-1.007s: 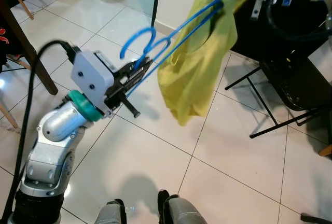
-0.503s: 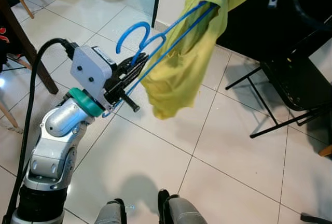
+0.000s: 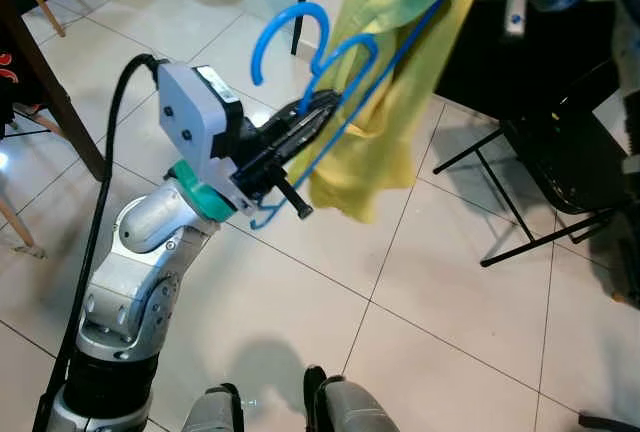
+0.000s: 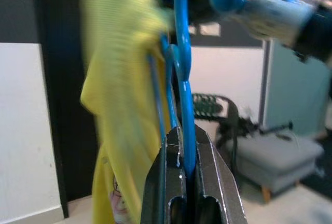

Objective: Hang hanger

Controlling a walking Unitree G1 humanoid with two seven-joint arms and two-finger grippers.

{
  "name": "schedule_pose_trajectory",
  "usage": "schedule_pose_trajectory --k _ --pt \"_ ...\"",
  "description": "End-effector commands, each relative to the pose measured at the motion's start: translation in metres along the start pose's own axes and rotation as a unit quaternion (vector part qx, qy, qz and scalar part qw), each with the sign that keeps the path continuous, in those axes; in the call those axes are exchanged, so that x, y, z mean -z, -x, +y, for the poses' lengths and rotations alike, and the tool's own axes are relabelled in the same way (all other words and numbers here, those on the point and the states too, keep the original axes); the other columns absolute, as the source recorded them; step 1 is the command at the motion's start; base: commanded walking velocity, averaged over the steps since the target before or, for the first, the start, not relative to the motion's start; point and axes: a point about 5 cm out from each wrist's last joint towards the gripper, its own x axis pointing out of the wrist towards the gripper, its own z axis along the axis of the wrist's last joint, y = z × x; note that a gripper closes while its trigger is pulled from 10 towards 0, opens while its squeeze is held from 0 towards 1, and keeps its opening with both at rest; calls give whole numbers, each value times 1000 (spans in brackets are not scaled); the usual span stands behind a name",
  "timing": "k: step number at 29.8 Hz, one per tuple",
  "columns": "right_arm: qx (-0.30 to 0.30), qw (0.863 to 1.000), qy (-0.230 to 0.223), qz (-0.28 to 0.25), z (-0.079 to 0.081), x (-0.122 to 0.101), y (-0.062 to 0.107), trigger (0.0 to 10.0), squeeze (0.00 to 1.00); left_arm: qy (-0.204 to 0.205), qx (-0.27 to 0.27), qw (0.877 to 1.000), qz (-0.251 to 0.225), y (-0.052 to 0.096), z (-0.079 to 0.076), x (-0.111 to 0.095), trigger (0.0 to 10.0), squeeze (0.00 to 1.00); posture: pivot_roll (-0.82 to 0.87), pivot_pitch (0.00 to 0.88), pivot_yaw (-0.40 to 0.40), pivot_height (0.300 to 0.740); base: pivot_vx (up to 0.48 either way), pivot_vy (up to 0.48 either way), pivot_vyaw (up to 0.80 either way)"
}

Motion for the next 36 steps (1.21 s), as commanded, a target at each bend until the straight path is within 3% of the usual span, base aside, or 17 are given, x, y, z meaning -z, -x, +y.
schedule_pose_trajectory --k 1,3,4,7,11,13,14,18,20,22,26,28,30,32,34,36 --pt "28 998 61 10 -7 -7 -2 10000 0 -38 28 999 3 -1 -11 2 10000 0 -3 118 -103 740 0 0 0" --pt "49 991 119 27 -10 -15 -4 10000 0 -57 1 998 11 0 -7 7 10000 0 1 118 -104 740 0 0 0" --pt "49 991 119 27 -10 -15 -4 10000 0 -57 1 998 11 0 -7 7 10000 0 1 118 -104 740 0 0 0" --pt "74 979 185 41 -13 -24 -3 10000 0 -63 -35 997 14 1 -1 10 10000 0 -2 120 -104 740 0 0 0" --pt "54 981 182 48 -10 -23 -3 10000 0 -57 -50 997 17 1 2 10 10000 0 -2 121 -104 740 0 0 0" --pt "23 982 179 58 -4 -21 -2 10000 0 -54 -68 996 15 1 6 10 10000 0 0 121 -104 740 0 0 0" --pt "-24 983 166 76 5 -18 1 10000 0 -57 -88 994 14 1 11 9 10000 0 -3 121 -102 740 0 0 0" --pt "-77 983 142 88 16 -17 8 10000 0 -67 -113 991 13 2 20 8 10000 0 -7 119 -99 740 0 0 0" --pt "-71 979 158 106 14 -17 13 10000 0 -70 -125 990 11 3 24 7 10000 0 -10 118 -95 740 0 0 0" --pt "-8 968 200 149 0 -10 21 10000 0 -67 -110 992 11 7 25 3 10000 0 -17 112 -88 740 0 0 0" --pt "17 964 211 162 -5 -5 23 10000 0 -71 -101 992 13 8 23 2 10000 0 -15 111 -91 740 0 0 0" --pt "34 962 204 176 -4 5 25 10000 0 -66 -151 986 22 14 31 5 10000 0 1 111 -99 740 0 0 0" --pt "34 962 204 176 -4 5 25 10000 0 -66 -151 986 22 14 31 5 10000 0 1 111 -99 740 0 0 0" --pt "-16 992 94 87 17 -3 13 10000 0 -78 -181 980 27 15 34 8 10000 0 9 113 -101 740 0 0 0" --pt "-81 996 37 24 40 -13 3 10000 0 -79 -182 980 26 11 31 11 10000 0 1 117 -97 740 0 0 0" --pt "-97 995 28 25 49 -11 -1 10000 0 -83 -187 979 21 7 31 11 10000 0 -4 116 -95 740 0 0 0"
